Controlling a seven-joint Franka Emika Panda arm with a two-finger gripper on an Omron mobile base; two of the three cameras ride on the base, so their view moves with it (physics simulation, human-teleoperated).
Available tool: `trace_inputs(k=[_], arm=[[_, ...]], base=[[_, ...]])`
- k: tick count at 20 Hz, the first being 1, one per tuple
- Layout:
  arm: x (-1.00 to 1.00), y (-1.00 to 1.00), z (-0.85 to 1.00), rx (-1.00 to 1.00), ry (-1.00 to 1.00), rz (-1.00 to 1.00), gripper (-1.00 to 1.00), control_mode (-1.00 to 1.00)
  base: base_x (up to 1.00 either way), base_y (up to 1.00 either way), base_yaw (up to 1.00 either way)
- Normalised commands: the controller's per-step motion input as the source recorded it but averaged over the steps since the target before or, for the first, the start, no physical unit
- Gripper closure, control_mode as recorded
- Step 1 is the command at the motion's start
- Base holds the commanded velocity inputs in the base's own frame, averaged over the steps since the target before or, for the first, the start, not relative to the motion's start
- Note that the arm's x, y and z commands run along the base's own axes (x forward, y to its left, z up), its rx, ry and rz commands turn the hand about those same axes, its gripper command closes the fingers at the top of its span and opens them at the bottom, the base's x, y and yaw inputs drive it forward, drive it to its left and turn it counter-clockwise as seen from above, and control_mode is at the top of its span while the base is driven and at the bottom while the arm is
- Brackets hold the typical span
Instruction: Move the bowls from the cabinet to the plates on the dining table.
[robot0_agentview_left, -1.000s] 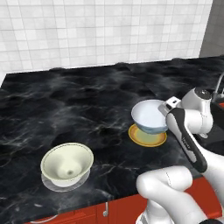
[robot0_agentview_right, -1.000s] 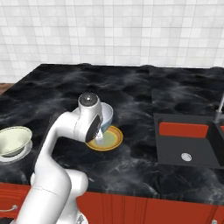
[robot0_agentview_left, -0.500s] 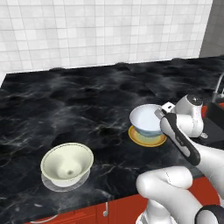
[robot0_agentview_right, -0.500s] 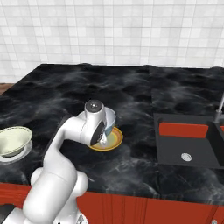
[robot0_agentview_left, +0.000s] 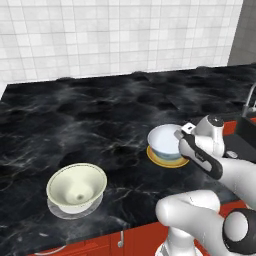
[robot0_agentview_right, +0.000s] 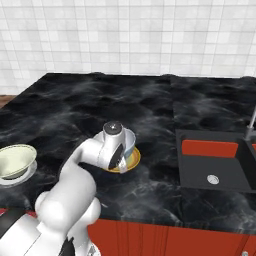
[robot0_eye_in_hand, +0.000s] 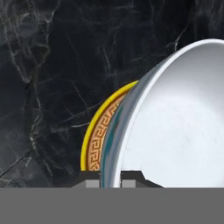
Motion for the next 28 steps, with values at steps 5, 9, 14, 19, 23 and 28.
trace_inputs(k=[5,9,14,19,23,28], arm=[[0.28,-0.13,-0.26,0.0,0.01,0.0,1.0,-1.0],[0.26,-0.13,-0.27,0.0,0.01,0.0,1.0,-1.0],[0.14,-0.08,-0.18,0.0,0.03,0.0,1.0,-1.0],[0.0,0.0,-0.09,0.0,0.05,0.0,1.0,-1.0],[0.0,0.0,-0.07,0.0,0.04,0.0,-1.0,-1.0],[-0.24,-0.03,0.18,0.0,-0.07,0.07,-1.0,-1.0]], base=[[0.0,0.0,0.0],[0.0,0.0,0.0],[0.0,0.0,0.0],[0.0,0.0,0.0],[0.0,0.0,0.0],[0.0,0.0,0.0]])
